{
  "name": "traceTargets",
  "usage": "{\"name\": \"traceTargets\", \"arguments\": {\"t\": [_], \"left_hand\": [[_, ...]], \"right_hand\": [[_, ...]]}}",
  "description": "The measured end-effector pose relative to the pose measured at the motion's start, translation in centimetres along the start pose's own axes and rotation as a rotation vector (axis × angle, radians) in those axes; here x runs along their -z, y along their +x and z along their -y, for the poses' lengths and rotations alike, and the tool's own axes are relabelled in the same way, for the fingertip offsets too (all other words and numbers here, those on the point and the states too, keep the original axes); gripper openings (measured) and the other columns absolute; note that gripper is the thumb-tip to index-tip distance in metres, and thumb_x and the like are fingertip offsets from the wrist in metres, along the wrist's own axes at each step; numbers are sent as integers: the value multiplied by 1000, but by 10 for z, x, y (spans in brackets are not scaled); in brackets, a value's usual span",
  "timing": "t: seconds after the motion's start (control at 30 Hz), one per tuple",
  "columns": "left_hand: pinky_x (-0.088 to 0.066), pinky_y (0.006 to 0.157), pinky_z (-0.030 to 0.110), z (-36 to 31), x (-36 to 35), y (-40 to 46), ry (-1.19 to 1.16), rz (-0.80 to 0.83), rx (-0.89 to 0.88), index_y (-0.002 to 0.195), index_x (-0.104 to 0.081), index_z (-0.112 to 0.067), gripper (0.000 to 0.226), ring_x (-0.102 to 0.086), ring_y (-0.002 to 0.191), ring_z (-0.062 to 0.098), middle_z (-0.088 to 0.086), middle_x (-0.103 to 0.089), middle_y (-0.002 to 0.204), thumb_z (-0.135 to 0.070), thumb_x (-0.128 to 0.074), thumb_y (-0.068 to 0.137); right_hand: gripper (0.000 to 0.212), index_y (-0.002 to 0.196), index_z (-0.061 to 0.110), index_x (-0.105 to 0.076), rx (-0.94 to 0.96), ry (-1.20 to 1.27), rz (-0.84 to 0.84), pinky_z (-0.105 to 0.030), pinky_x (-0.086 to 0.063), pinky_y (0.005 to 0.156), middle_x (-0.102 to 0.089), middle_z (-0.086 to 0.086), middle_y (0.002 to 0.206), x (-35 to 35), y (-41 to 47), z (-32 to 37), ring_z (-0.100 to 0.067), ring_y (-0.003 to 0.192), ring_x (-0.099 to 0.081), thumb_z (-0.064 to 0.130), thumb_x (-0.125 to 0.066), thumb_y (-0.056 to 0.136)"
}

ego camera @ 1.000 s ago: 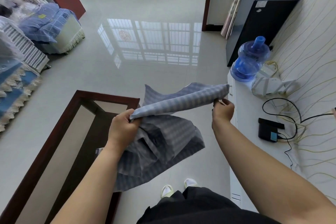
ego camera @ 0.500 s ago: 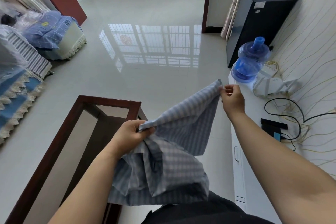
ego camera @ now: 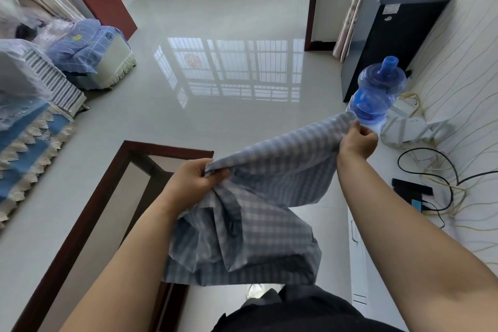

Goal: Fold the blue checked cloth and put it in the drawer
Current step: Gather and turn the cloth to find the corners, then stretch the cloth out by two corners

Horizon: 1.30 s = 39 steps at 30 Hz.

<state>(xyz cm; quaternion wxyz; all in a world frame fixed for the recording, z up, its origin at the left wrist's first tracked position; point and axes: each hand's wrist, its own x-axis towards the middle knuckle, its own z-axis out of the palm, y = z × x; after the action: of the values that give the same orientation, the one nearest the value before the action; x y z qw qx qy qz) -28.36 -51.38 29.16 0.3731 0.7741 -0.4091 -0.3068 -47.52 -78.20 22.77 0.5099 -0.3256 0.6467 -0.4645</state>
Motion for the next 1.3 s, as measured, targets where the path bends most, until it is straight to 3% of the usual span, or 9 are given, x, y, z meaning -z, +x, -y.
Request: {"name": "traceTargets", "arguments": {"t": [0.17, 0.33, 0.6, 0.8, 0.9, 1.0, 1.07, 1.17, 1.3], "left_hand": [[-42, 67, 34, 2, 8, -1, -127, -137, -20, 81, -64, 5, 23, -51, 69, 16, 10, -55, 69, -17, -65, 89], [-45, 69, 32, 3, 10, 7, -176, -236, 34, 81, -67, -1, 19, -55, 72, 13, 7, -60, 72, -18, -67, 88], [-53, 62, 16, 28, 31, 5, -326, -251, 191, 93, -67, 2, 16, -64, 71, 9, 5, -69, 77, -13, -63, 90], [-56, 69, 23, 34, 56, 6, -357, -197, 183, 93, -70, -4, 13, -65, 82, 21, 14, -71, 86, -13, -63, 89], [-53, 81, 28, 27, 59, 8, -241, -127, 144, 92, -74, -12, 12, -66, 88, 15, 12, -73, 94, -9, -63, 89], [-49, 69, 17, 10, 45, 15, 87, 20, 72, 70, -72, -25, 20, -62, 69, -2, -12, -70, 69, -16, -68, 87], [-45, 66, 28, -1, 33, 21, 340, 115, 57, 65, -65, -25, 21, -59, 65, 8, -8, -65, 64, -29, -69, 85], [-45, 66, 33, -19, 25, 23, 599, 161, 27, 65, -60, -22, 23, -61, 74, 18, -3, -65, 69, -34, -63, 85], [-42, 62, 35, -28, 31, 23, 620, 133, 30, 62, -52, -19, 28, -56, 69, 23, -1, -61, 66, -41, -54, 80]], "right_hand": [[26, 93, 8, -66, 168, -37, -35, -23, -50, 85, -63, 4, 87, 4, -10, 17, -13, 88, -61, 34, -63, 89], [22, 70, 23, -63, -41, 222, 10, -25, -54, 86, -66, 8, 79, 3, -19, 43, -13, 91, -67, 38, -67, 86], [37, 71, 13, -58, 643, -107, 370, -18, -38, 63, -45, 5, 61, 13, -35, 83, -3, 61, -42, 35, -46, 98], [46, 83, 12, -67, 422, -176, 405, -16, -40, 48, -50, 4, 50, 24, -8, 71, -3, 42, -46, 48, -41, 97], [58, 114, 9, -59, 484, -407, 342, -34, -54, 72, -66, -3, 76, 23, -1, 59, -19, 73, -65, 59, -43, 89], [66, 135, 20, -48, 659, -684, 892, -43, -43, 104, -56, -8, 130, 2, -40, 53, -22, 115, -54, 42, -72, 78], [85, 145, 30, -32, 822, -1015, 1229, -40, -28, 115, -37, 0, 150, -15, -83, 44, -19, 135, -36, 42, -77, 74], [75, 146, 36, -25, 1040, -1245, 1344, -37, -28, 110, -35, 5, 151, -30, -141, 17, -19, 137, -34, 34, -64, 82], [45, 134, 31, -41, 903, -1045, 1242, -32, -39, 82, -54, 1, 131, -27, -175, -7, -25, 114, -54, 26, -51, 90]]}}
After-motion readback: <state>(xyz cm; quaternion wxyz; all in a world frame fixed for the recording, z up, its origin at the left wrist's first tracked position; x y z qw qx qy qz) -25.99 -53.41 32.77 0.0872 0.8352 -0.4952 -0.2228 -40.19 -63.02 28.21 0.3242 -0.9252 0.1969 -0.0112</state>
